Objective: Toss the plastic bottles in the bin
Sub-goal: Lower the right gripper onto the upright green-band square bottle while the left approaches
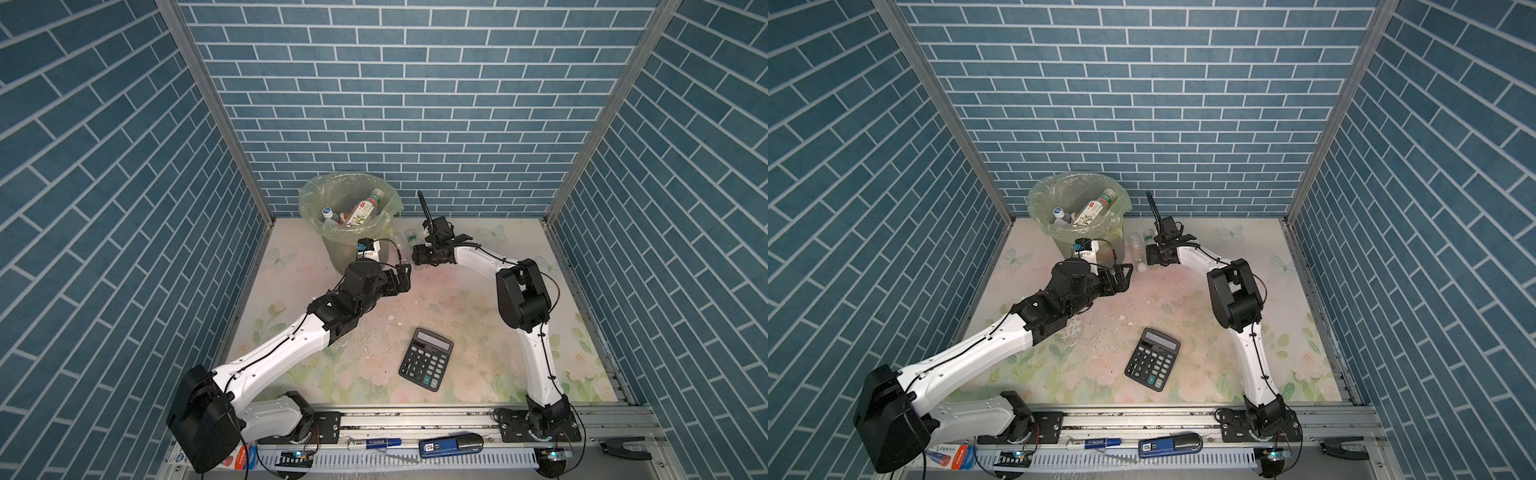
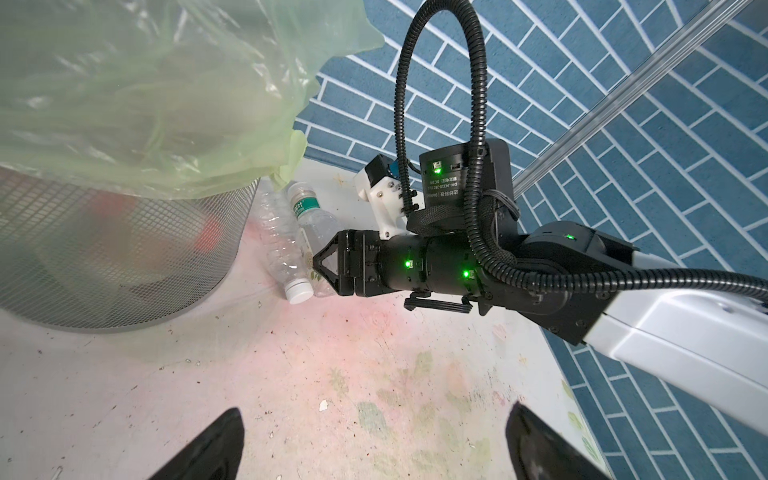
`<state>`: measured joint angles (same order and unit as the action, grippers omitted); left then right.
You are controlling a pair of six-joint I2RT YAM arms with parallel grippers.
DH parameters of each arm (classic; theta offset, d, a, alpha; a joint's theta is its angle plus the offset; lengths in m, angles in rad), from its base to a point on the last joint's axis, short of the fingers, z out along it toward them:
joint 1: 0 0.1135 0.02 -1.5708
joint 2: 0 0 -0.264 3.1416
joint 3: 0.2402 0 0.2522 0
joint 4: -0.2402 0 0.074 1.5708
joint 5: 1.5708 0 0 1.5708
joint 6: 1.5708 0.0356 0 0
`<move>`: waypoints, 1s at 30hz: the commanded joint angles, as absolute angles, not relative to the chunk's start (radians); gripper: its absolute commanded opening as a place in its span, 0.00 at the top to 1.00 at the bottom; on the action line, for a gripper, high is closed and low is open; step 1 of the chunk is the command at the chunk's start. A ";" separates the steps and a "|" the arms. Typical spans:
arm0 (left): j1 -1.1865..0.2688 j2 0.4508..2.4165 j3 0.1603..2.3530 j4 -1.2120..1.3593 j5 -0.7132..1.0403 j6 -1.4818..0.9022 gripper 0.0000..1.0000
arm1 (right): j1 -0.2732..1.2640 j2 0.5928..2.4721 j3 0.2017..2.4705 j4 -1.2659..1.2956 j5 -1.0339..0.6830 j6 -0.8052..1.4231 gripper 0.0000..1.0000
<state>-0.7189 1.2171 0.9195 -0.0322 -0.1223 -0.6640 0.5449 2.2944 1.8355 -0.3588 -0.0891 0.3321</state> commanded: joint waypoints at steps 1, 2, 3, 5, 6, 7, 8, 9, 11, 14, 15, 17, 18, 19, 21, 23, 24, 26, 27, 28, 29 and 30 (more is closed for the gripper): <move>-0.725 1.201 0.932 -0.063 -0.134 -0.668 0.01 | 0.543 2.293 1.839 -0.375 -0.061 0.313 0.39; -0.725 1.196 0.933 -0.069 -0.139 -0.669 0.01 | 0.544 2.289 1.832 -0.373 -0.060 0.314 0.42; -0.724 1.188 0.929 -0.070 -0.143 -0.671 0.01 | 0.543 2.284 1.827 -0.372 -0.061 0.313 0.44; -0.724 1.169 0.905 -0.063 -0.155 -0.681 0.01 | 0.543 2.274 1.814 -0.368 -0.065 0.311 0.49; -0.724 1.162 0.894 -0.059 -0.160 -0.684 0.01 | 0.545 2.271 1.808 -0.366 -0.065 0.310 0.51; -0.724 1.155 0.884 -0.055 -0.164 -0.686 0.01 | 0.542 2.266 1.802 -0.364 -0.064 0.309 0.52; -0.724 1.150 0.879 -0.056 -0.166 -0.686 0.01 | 0.543 2.262 1.793 -0.360 -0.062 0.308 0.52; -0.724 1.149 0.879 -0.059 -0.167 -0.685 0.01 | 0.543 2.259 1.785 -0.354 -0.064 0.308 0.53; -0.725 1.146 0.886 -0.074 -0.165 -0.683 0.01 | 0.543 2.255 1.774 -0.345 -0.064 0.312 0.56; -0.724 1.140 0.882 -0.077 -0.163 -0.683 0.01 | 0.543 2.250 1.765 -0.347 -0.068 0.314 0.59; -0.724 1.141 0.878 -0.070 -0.164 -0.684 0.01 | 0.542 2.244 1.758 -0.344 -0.067 0.314 0.60; -0.724 1.142 0.876 -0.062 -0.163 -0.687 0.01 | 0.542 2.230 1.739 -0.339 -0.062 0.314 0.62; -0.724 1.144 0.877 -0.062 -0.159 -0.687 0.01 | 0.542 2.224 1.734 -0.340 -0.061 0.313 0.63; -0.724 1.149 0.882 -0.065 -0.157 -0.687 0.01 | 0.543 2.216 1.726 -0.340 -0.060 0.312 0.64; -0.724 1.151 0.888 -0.069 -0.156 -0.686 0.01 | 0.543 2.200 1.711 -0.338 -0.057 0.311 0.64; -0.724 1.150 0.888 -0.071 -0.156 -0.691 0.01 | 0.543 2.176 1.695 -0.336 -0.055 0.310 0.65; -0.725 1.149 0.888 -0.071 -0.155 -0.693 0.01 | 0.541 2.159 1.687 -0.336 -0.052 0.310 0.65; -0.725 1.149 0.887 -0.071 -0.154 -0.696 0.01 | 0.542 2.130 1.664 -0.336 -0.045 0.308 0.66; -0.725 1.148 0.888 -0.073 -0.153 -0.698 0.01 | 0.541 2.116 1.650 -0.334 -0.042 0.309 0.66; -0.724 1.148 0.888 -0.076 -0.153 -0.699 0.01 | 0.541 2.099 1.634 -0.329 -0.040 0.309 0.66; -0.724 1.148 0.887 -0.076 -0.153 -0.702 0.01 | 0.541 2.079 1.614 -0.322 -0.038 0.310 0.66; -0.724 1.151 0.887 -0.076 -0.154 -0.704 0.01 | 0.541 2.067 1.597 -0.318 -0.036 0.310 0.66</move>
